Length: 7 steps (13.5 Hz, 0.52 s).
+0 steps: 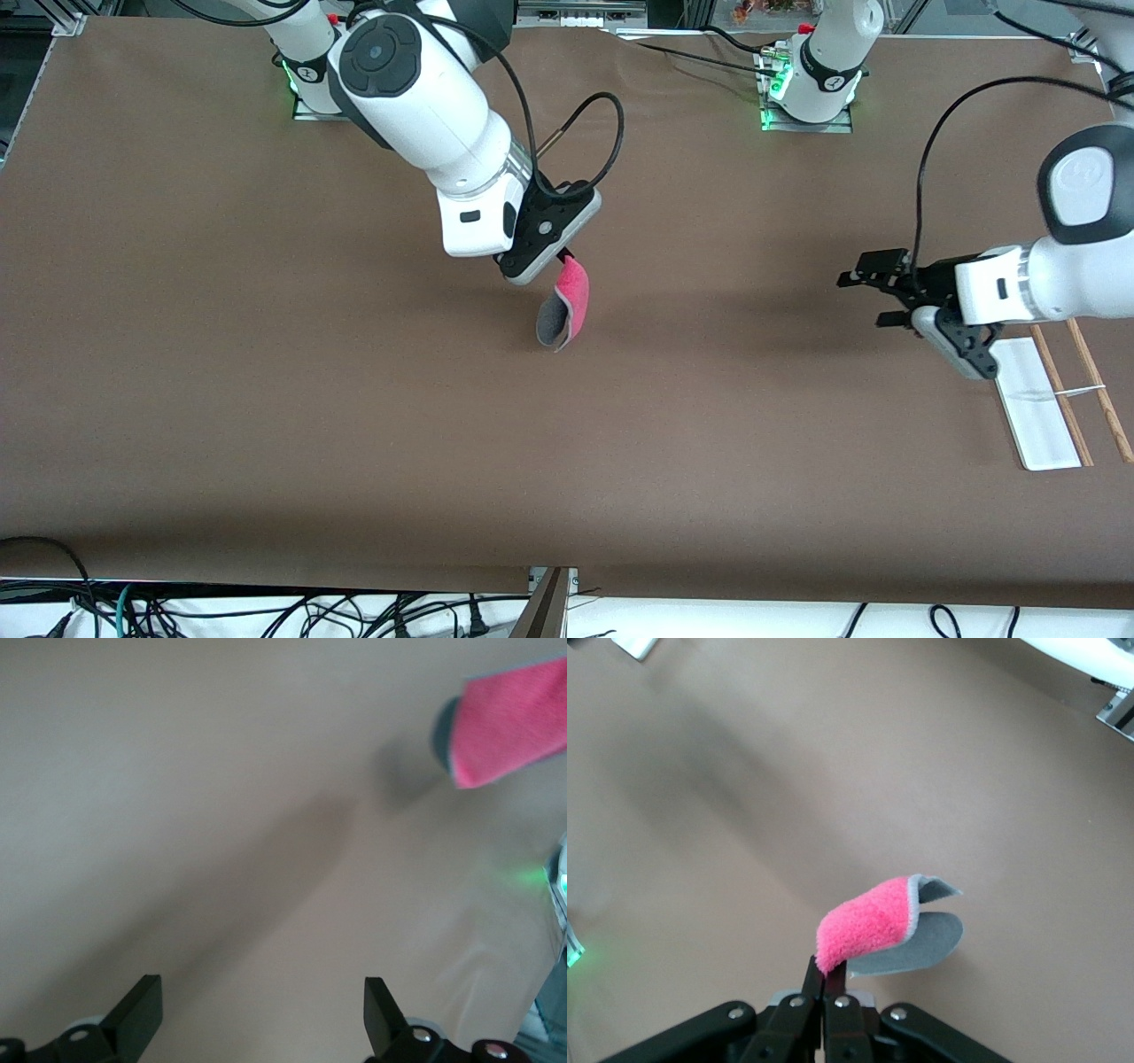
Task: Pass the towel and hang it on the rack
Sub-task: 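Lift the towel with the right gripper while the left gripper moves toward it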
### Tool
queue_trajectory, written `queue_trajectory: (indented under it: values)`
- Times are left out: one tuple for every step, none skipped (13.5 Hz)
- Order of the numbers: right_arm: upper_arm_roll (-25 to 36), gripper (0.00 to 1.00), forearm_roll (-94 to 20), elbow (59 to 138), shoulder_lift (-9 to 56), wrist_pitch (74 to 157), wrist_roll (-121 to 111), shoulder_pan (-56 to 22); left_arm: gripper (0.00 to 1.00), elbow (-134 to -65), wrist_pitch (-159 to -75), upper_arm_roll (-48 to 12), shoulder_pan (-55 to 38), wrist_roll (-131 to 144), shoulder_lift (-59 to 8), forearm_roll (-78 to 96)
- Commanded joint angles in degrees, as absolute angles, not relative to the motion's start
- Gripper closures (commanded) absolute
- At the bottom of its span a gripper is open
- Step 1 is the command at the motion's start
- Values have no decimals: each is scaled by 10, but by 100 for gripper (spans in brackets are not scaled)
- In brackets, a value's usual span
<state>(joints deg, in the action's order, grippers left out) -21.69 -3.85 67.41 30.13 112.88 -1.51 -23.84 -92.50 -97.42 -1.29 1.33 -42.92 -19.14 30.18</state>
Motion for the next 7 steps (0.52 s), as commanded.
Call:
queue_trajectory:
  values:
    - [-215,100,-36,665,301,1145,14,-247,0,-960,-1039,-15,-10,-582,-204,366]
    - [-216,100,-36,664,301,1150,18,-247,0,-960,-1062,-16,-25,-609,-213,377]
    - [-216,100,-36,664,301,1155,18,-247,0,-960,-1077,-15,-38,-629,-220,407]
    - [-216,100,-37,663,301,1163,23,-248,0,-960,-1095,-16,-52,-652,-233,446]
    - [-217,100,-37,657,301,1171,30,-248,0,-959,-1119,-15,-63,-683,-247,495]
    - [-219,100,-36,653,301,1178,31,-254,0,-959,-1148,-16,-81,-719,-264,555]
    - [-218,100,-36,653,301,1181,31,-255,0,-959,-1171,-15,-93,-763,-284,610]
